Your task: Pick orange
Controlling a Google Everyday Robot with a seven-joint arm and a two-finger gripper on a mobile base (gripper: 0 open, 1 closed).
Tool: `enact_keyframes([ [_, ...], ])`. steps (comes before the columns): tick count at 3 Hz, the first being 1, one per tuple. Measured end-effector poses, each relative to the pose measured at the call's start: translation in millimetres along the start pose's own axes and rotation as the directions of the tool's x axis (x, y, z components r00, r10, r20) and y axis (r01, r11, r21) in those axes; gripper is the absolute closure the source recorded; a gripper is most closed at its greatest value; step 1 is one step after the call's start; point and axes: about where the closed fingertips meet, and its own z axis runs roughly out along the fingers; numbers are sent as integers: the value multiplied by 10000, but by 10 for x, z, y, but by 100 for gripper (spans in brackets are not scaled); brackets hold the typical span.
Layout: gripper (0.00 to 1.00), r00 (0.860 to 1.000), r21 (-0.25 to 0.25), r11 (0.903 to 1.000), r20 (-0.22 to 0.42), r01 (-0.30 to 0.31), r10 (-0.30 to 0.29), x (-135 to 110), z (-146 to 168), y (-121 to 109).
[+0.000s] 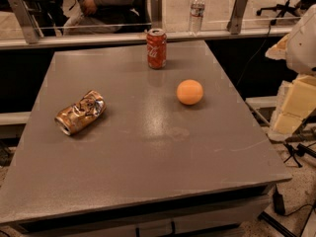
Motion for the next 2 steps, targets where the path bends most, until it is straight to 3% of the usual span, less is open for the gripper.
enact_keyframes([
  [2, 0, 9998, 9, 9999, 52, -167, 167, -7, 13, -40],
])
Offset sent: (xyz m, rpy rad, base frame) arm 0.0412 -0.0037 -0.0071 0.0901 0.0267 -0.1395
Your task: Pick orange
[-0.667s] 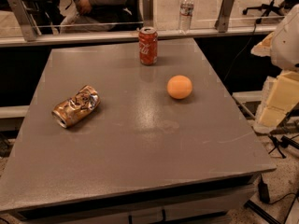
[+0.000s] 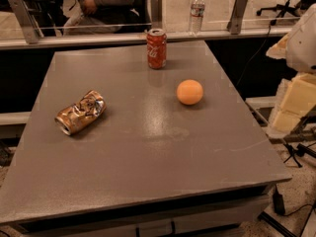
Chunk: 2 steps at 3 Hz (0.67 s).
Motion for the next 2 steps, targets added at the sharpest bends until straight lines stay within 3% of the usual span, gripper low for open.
enact_keyframes([
  [2, 0, 9901, 48, 9950, 992, -999, 990, -193, 380, -620],
])
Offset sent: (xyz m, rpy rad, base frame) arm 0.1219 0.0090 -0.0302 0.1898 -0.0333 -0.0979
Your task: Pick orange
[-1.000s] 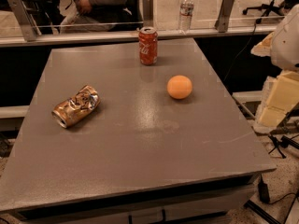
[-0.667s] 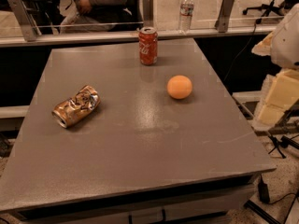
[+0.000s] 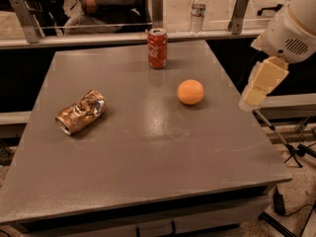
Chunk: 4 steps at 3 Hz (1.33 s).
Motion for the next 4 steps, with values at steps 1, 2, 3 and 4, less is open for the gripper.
enact_keyframes([
  [1, 0, 9987, -89, 9998, 468, -176, 180, -151, 300, -264],
  [2, 0, 9963, -398, 9990, 820, -223, 255, -297, 666, -428],
  [3, 0, 9929, -760, 9968, 1137, -252, 338, -413, 1012, -534],
  [4, 0, 9893, -1040, 9944, 1425, -178, 327, -554, 1209, -538],
])
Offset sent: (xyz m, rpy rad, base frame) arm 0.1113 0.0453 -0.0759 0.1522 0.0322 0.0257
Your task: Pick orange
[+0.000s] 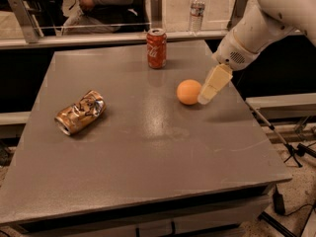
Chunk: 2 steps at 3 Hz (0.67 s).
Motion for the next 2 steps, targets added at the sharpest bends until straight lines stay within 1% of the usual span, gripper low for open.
enact_keyframes([
  [1, 0, 9994, -319, 9993, 320, 174, -164, -135, 121, 78],
  [2, 0, 9981, -611, 9974, 512, 378, -347, -241, 216, 179],
])
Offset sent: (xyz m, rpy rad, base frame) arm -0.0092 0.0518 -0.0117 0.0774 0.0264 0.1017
